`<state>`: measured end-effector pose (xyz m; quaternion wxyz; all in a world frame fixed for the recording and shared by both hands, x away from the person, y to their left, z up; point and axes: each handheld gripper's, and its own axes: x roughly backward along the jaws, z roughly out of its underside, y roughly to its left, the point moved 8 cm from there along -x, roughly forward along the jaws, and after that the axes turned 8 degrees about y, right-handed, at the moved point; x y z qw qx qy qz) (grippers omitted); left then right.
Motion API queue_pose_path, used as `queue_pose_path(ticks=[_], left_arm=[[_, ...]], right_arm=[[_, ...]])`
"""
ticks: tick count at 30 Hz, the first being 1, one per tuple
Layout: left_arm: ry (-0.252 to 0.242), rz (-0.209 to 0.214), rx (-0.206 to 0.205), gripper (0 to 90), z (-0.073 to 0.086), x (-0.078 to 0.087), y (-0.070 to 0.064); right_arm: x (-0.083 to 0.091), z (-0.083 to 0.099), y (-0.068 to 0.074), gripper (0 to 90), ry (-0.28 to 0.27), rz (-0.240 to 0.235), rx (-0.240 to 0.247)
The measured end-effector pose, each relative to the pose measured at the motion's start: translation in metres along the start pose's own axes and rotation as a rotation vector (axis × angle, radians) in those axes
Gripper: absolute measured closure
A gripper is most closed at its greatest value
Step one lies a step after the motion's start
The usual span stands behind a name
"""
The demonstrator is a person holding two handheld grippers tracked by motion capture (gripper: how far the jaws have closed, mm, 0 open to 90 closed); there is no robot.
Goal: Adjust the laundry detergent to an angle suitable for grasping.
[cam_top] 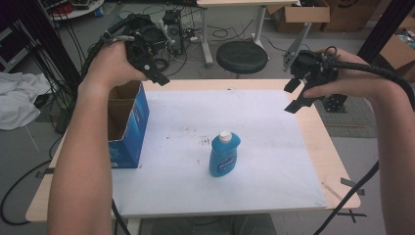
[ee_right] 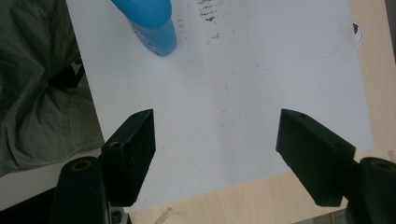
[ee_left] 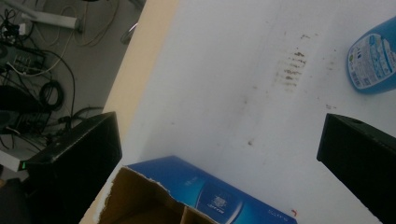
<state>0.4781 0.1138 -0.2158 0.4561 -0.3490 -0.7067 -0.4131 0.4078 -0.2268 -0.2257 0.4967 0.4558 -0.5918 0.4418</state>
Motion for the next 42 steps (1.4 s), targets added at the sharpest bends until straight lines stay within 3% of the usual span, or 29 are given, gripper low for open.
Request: queue_pose_path(ticks=[19,27,33,42], left_arm=[[0.021,0.016,-0.007,0.2,-0.005,-0.001,-0.010],[0.000,0.022,-0.027,0.1,-0.012,0.004,-0.018],[-0.020,0.043,-0.035,0.1,-0.014,0.005,-0.027],[-0.069,0.081,-0.030,0.1,-0.011,0.005,-0.054]], right_arm=[[-0.003,0.004,-0.003,28.3,0.000,0.001,0.002],[-0.006,0.005,-0.004,27.7,0.000,-0.001,-0.007],[-0.009,0.006,-0.004,27.7,0.001,-0.003,-0.009],[-0.012,0.007,-0.003,27.1,0.000,-0.006,-0.009]])
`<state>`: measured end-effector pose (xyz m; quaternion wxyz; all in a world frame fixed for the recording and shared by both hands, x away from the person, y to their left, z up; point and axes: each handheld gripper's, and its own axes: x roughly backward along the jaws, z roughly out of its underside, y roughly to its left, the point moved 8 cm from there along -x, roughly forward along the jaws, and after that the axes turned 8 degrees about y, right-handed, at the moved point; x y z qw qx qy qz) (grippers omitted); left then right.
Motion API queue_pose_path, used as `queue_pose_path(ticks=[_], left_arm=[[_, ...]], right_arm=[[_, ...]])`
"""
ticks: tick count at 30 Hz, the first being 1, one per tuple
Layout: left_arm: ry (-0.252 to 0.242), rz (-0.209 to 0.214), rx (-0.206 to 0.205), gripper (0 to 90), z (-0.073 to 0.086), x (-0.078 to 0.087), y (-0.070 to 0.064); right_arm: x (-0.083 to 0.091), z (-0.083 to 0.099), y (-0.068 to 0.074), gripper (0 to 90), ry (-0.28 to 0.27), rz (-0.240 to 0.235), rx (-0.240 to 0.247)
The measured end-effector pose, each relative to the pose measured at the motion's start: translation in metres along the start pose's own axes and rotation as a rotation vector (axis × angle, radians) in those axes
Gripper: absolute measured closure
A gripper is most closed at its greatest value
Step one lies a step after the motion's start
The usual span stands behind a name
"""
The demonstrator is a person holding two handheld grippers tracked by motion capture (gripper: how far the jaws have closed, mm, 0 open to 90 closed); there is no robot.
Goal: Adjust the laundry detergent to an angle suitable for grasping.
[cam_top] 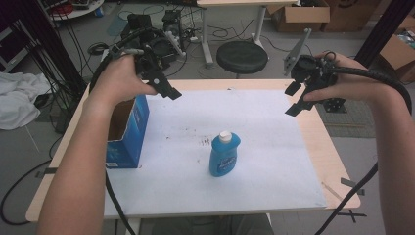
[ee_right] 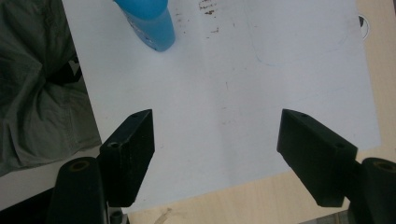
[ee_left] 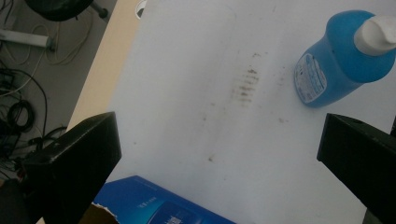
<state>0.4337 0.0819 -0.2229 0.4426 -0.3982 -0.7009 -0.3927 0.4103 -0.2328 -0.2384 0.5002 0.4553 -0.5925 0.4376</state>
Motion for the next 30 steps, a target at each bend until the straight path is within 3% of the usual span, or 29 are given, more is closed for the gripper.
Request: queue_pose_path(ticks=[11,18,30], left_arm=[[-0.018,0.062,-0.001,0.1,0.006,-0.010,-0.038],[-0.027,0.066,0.004,0.1,0.005,-0.021,-0.063],[-0.050,0.102,-0.038,0.1,0.001,-0.048,-0.092]], right_arm=[[-0.003,0.000,0.003,26.9,-0.006,0.003,0.004],[-0.004,0.001,0.005,26.9,-0.013,0.001,0.004],[-0.009,0.001,0.008,26.9,-0.010,-0.003,0.011]])
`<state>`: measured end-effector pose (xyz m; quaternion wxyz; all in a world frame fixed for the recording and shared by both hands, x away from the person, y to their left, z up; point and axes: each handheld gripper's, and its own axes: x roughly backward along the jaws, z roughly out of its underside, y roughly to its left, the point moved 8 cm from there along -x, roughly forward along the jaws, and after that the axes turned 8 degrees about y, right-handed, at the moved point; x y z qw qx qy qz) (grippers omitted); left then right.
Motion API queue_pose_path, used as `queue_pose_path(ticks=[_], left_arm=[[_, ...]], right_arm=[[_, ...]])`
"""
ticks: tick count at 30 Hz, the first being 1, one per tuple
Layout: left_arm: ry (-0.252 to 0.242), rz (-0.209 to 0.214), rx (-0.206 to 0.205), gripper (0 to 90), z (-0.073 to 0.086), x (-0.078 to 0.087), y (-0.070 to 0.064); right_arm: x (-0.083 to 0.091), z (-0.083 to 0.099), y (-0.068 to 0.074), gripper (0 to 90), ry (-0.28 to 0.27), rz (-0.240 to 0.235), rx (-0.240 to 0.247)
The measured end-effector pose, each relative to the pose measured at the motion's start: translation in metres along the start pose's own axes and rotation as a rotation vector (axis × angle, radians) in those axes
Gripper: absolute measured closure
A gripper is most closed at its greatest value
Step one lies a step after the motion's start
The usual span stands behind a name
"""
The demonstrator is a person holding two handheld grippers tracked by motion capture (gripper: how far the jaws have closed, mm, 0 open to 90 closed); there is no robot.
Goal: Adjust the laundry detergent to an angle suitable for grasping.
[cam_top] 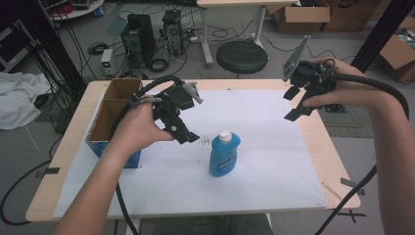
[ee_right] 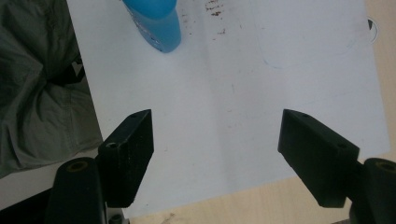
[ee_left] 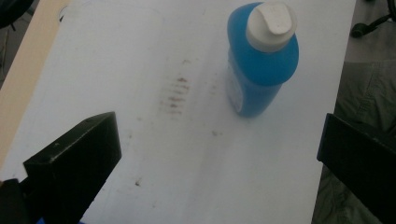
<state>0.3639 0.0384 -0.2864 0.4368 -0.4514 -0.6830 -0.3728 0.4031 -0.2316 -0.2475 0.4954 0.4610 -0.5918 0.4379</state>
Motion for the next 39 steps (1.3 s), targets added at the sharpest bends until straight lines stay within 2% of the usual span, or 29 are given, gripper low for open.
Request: queue_pose_path(ticks=[9,22,30,35,39], left_arm=[[-0.009,0.044,-0.032,0.1,-0.002,-0.024,-0.013],[-0.013,0.060,-0.064,0.1,-0.010,-0.055,-0.033],[-0.051,0.073,-0.048,0.1,-0.018,-0.074,-0.041],[-0.055,0.079,-0.042,0.1,-0.021,-0.085,-0.043],[-0.076,0.091,-0.022,0.1,-0.023,-0.094,-0.045]], right_arm=[[-0.004,0.002,0.000,26.9,-0.004,-0.004,-0.004],[-0.006,0.001,0.001,26.9,-0.002,-0.002,-0.003],[-0.009,0.003,0.001,26.9,0.001,-0.003,-0.003],[-0.010,0.005,0.002,26.9,-0.001,-0.005,-0.009],[-0.010,0.007,0.001,26.9,-0.006,-0.004,-0.010]])
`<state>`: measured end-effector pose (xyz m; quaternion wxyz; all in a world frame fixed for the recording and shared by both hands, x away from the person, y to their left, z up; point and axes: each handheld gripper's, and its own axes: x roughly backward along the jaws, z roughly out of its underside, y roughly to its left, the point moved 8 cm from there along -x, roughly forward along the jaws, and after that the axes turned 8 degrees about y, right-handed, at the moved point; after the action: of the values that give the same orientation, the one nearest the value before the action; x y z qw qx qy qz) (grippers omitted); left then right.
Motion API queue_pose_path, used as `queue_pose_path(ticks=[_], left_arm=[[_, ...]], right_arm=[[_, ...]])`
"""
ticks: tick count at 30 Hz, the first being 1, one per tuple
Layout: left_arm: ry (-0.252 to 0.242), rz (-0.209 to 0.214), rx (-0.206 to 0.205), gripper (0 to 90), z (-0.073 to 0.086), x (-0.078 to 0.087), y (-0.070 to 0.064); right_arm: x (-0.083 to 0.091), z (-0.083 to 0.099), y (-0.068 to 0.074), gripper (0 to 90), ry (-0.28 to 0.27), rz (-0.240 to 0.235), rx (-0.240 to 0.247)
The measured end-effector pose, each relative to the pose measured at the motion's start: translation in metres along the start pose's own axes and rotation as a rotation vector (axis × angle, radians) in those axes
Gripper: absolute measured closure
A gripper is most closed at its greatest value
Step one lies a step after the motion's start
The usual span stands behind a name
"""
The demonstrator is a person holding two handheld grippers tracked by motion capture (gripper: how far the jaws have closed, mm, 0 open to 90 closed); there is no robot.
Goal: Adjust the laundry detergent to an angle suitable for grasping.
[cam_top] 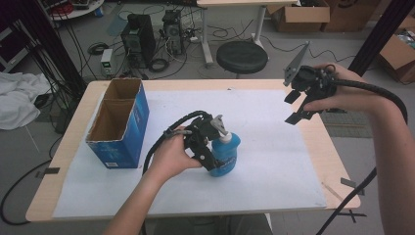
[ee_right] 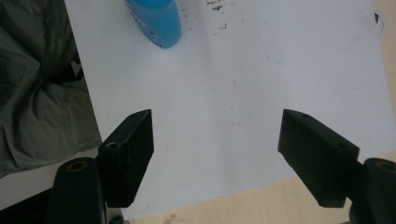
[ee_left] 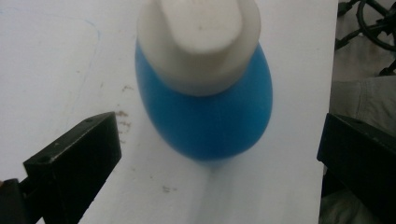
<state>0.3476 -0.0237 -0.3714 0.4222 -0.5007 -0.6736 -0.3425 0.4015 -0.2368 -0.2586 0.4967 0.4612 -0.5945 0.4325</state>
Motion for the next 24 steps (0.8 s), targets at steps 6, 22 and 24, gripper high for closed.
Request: queue_pose_path(ticks=[6,22,24], left_arm=[[-0.020,-0.003,0.017,0.1,0.000,-0.010,0.001],[-0.113,-0.013,0.095,15.5,0.000,-0.026,0.002],[-0.117,-0.008,0.115,16.5,0.000,-0.027,0.003]], right_arm=[[-0.002,0.003,-0.001,26.9,0.003,-0.002,-0.002],[-0.003,0.005,-0.003,27.0,0.001,0.004,-0.008],[-0.003,0.005,-0.003,27.0,-0.001,0.005,-0.007]])
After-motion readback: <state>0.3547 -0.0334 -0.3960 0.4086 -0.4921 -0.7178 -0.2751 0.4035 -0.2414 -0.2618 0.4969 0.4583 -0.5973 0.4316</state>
